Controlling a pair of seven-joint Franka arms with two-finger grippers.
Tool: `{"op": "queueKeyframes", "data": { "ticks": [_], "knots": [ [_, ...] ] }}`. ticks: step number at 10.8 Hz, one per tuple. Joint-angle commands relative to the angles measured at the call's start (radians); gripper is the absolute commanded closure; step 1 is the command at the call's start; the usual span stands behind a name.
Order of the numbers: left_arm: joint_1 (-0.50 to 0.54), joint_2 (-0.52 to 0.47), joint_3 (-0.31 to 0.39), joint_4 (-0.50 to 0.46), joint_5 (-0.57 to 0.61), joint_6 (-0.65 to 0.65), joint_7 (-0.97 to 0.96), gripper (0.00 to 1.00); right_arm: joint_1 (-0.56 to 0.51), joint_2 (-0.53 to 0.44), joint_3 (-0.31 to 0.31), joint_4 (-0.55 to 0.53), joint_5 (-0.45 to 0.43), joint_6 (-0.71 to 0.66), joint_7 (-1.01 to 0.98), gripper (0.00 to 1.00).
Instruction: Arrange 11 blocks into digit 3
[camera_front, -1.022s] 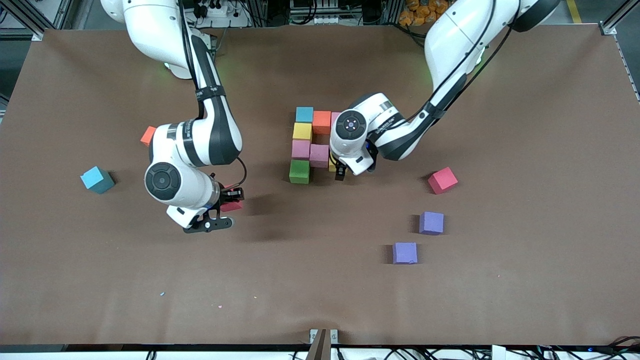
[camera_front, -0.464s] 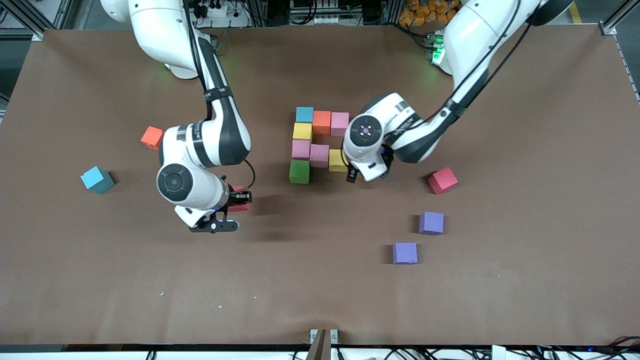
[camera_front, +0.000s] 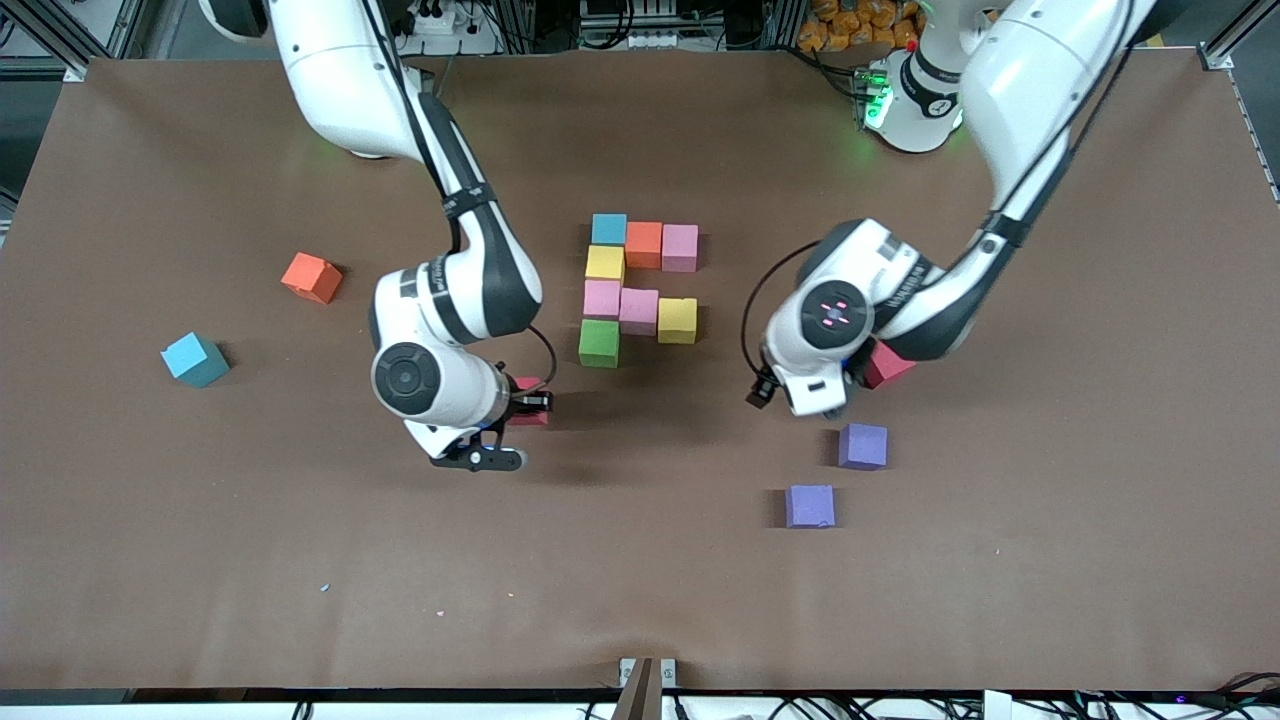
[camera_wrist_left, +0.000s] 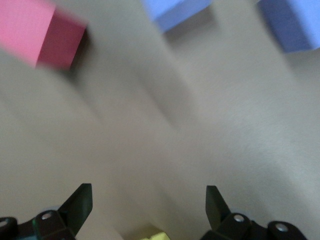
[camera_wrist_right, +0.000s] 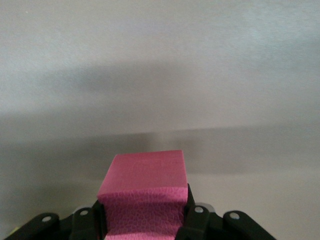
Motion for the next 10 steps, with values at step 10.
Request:
{"op": "queueKeyframes", "data": {
  "ticks": [10],
  "knots": [
    [0.118,0.072,0.008,0.014,0.166,0.016,0.738,0.0,0.153,0.119,0.023,0.044,-0.028,0.145,0.165,0.98]
  ]
}}
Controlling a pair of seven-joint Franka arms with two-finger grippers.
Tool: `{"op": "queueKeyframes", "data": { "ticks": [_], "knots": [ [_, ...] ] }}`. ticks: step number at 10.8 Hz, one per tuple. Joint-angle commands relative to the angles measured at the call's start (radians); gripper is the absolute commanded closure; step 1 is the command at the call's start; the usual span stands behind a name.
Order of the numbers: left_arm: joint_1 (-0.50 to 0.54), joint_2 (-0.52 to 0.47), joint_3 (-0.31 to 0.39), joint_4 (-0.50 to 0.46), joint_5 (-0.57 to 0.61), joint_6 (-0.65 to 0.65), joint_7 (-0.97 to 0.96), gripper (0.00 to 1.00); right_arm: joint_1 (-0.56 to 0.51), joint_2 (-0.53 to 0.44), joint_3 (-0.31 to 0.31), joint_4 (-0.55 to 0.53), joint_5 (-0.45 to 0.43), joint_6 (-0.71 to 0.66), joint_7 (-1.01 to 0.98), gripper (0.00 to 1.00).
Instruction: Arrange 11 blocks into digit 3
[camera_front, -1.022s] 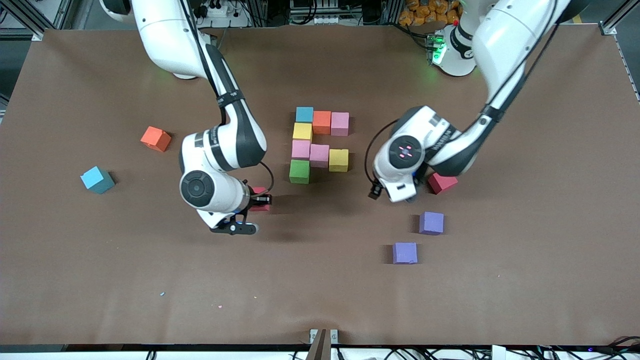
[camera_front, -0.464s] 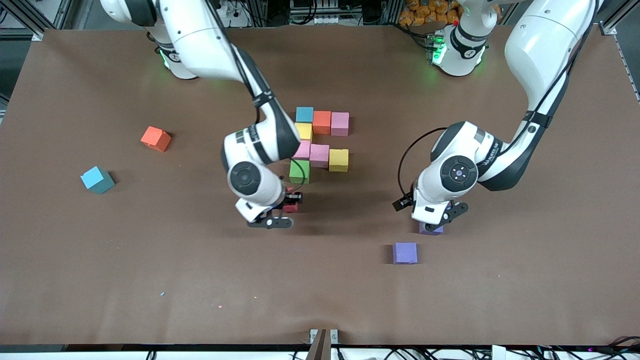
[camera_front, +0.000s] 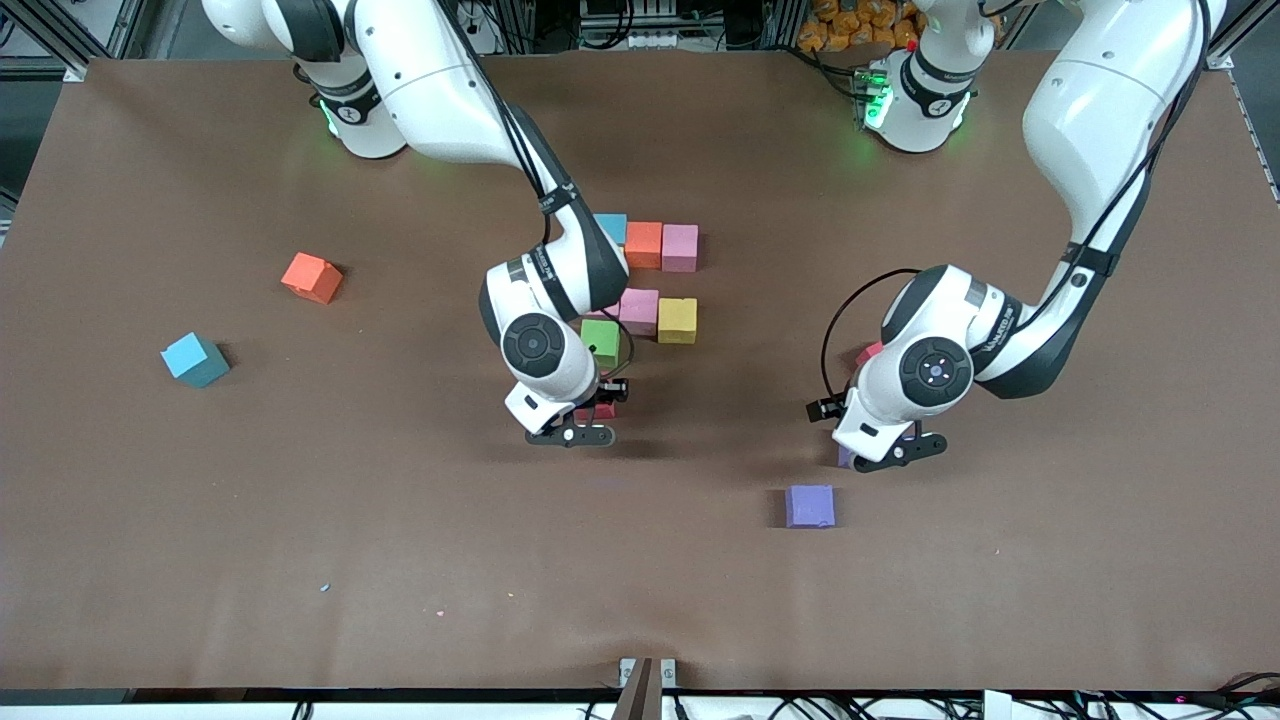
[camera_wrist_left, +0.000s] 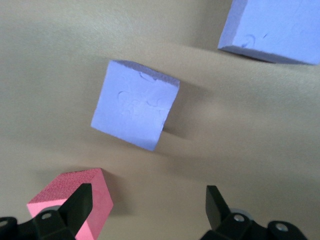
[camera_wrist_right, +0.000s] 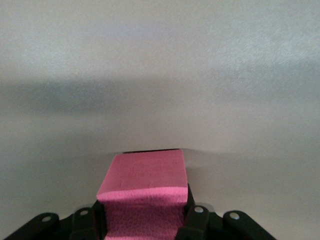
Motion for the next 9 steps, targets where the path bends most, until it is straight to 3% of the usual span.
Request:
{"op": "queueKeyframes", "data": {
  "ticks": [1,3,9],
  "knots": [
    [0.003,0.009,-0.008,0.006,0.057,0.019,0.058,0.0,0.024,0.008,-0.002,0.022,-0.056,-0.005,0.076,0.98],
    [0.007,0.018,0.01,0.007,0.051,0.02,0.145,0.0,0.026,0.008,-0.001,0.02,-0.117,-0.005,0.12,0.98],
    [0.007,0.048,0.03,0.055,0.054,0.022,0.308,0.0,0.015,0.0,0.004,-0.009,-0.108,-0.003,0.121,0.97]
  ]
}}
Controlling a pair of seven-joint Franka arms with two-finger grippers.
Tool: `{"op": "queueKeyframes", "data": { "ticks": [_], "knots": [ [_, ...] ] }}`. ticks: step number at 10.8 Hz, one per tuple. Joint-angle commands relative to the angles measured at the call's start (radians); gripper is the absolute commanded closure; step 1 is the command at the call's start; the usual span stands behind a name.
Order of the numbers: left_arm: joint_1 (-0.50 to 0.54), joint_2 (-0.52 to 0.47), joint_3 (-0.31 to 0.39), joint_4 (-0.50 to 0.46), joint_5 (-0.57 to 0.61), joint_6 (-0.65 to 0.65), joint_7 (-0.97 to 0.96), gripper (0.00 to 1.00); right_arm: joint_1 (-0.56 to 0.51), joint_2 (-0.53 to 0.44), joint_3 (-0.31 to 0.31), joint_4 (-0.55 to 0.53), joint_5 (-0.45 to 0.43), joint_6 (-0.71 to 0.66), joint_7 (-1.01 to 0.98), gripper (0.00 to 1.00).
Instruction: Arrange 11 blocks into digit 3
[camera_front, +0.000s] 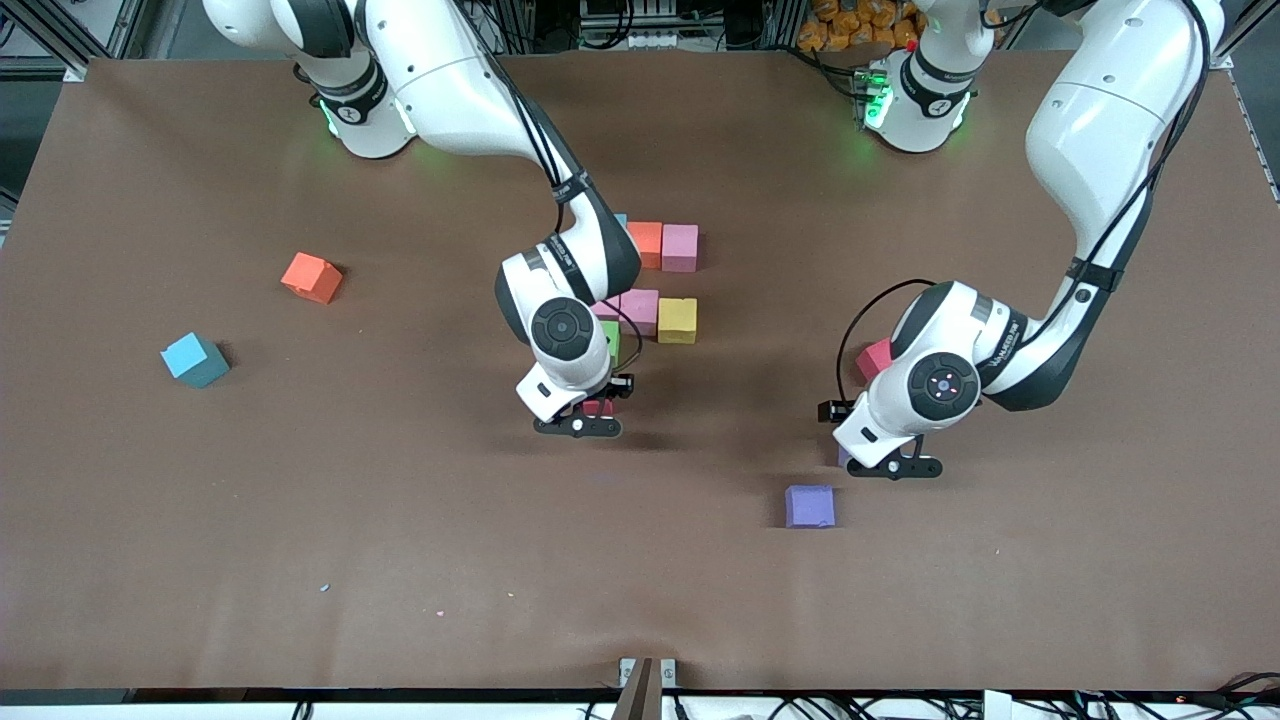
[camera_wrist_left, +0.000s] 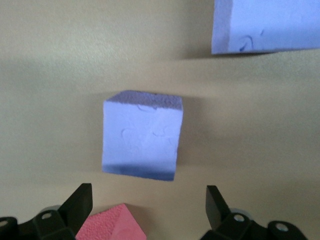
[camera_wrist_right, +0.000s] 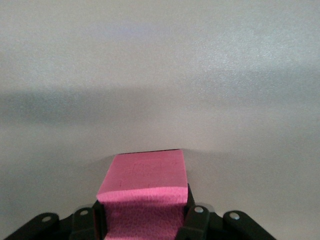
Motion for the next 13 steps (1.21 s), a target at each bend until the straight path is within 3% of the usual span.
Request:
{"op": "queueKeyframes", "data": {
  "ticks": [1,13],
  "knots": [
    [-0.002,0.019,-0.003,0.029,0.027,0.0,0.03,0.0,-0.012,-0.008,0.016,-0.02,-0.004,0.001,0.019,0.97],
    [-0.011,0.081,0.046,0.085,0.039,0.026,0.153,0.0,-0.014,-0.066,0.053,-0.104,0.028,0.015,0.014,0.94]
  ]
}}
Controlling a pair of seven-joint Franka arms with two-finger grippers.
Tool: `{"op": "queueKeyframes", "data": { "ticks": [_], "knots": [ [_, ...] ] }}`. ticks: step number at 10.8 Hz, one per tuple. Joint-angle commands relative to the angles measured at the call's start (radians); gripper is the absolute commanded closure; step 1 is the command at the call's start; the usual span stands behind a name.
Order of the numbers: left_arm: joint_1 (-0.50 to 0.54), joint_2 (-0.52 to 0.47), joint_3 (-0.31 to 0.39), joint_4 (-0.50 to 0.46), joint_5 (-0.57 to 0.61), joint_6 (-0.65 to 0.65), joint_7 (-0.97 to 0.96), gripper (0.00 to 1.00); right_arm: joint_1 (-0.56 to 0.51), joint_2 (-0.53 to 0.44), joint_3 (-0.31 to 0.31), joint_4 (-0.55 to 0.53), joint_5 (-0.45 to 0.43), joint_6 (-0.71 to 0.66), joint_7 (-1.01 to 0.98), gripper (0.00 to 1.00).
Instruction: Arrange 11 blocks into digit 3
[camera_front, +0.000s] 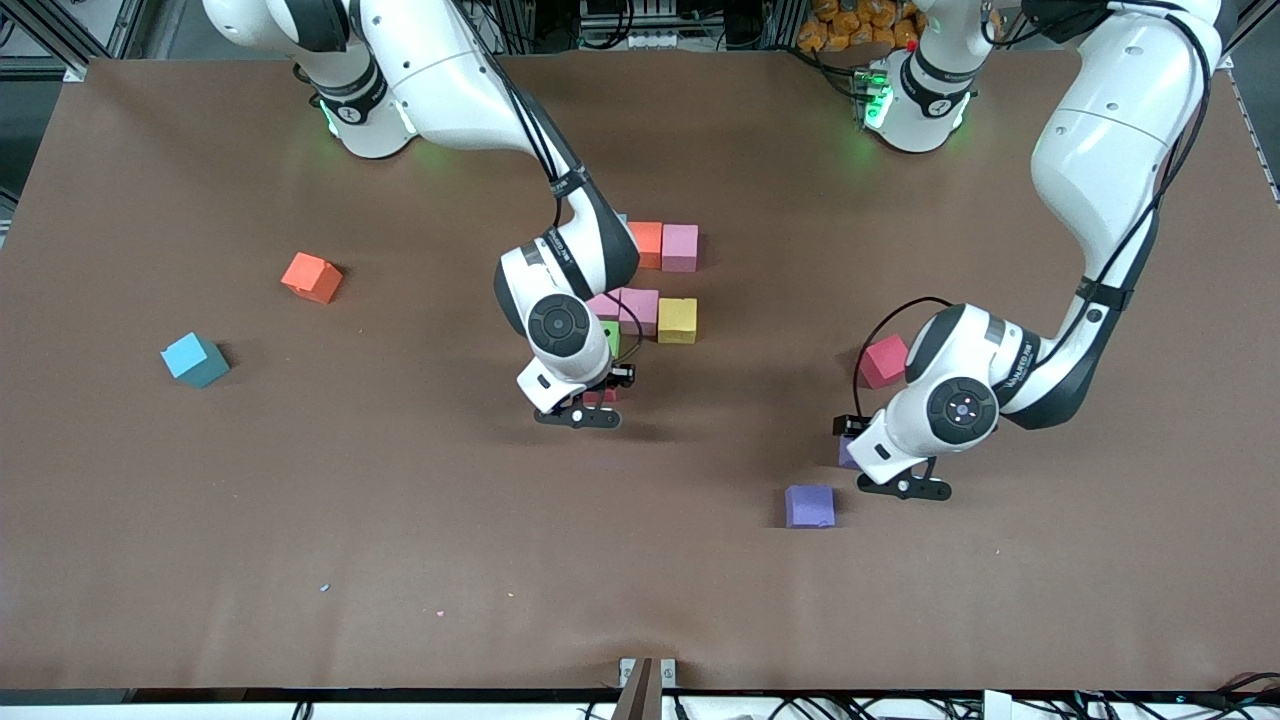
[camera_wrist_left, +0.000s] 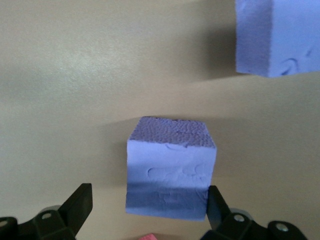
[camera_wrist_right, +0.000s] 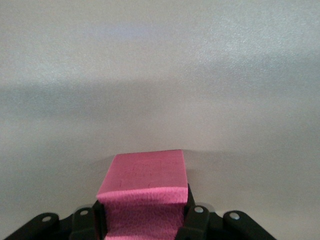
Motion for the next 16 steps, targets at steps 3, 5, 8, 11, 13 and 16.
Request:
{"op": "queueKeyframes", "data": {
  "ticks": [3,5,8,11,13,16],
  "knots": [
    [-0.009,0.034,0.003,0.026,0.021,0.03,0.01,0.0,-0.009,-0.034,0.022,-0.05,0.005,0.008,0.009,0.18],
    [-0.009,0.039,0.003,0.026,0.021,0.038,-0.001,0.0,-0.012,-0.054,0.022,-0.05,0.004,-0.001,0.009,0.0],
    [-0.009,0.04,0.003,0.028,0.022,0.072,-0.002,0.09,-0.043,-0.121,0.022,-0.048,0.004,-0.036,0.006,0.0],
    [-0.009,0.037,0.021,0.028,0.021,0.078,-0.002,0.26,-0.125,-0.198,0.035,-0.048,-0.001,-0.096,-0.078,0.0],
    [-0.009,0.037,0.021,0.028,0.021,0.078,-0.007,0.54,-0.246,-0.244,0.092,-0.048,-0.015,-0.142,-0.133,0.0],
    [-0.012,0.032,0.021,0.028,0.022,0.078,-0.065,0.78,-0.366,-0.279,0.167,-0.048,-0.174,-0.144,-0.156,0.0]
  ]
}}
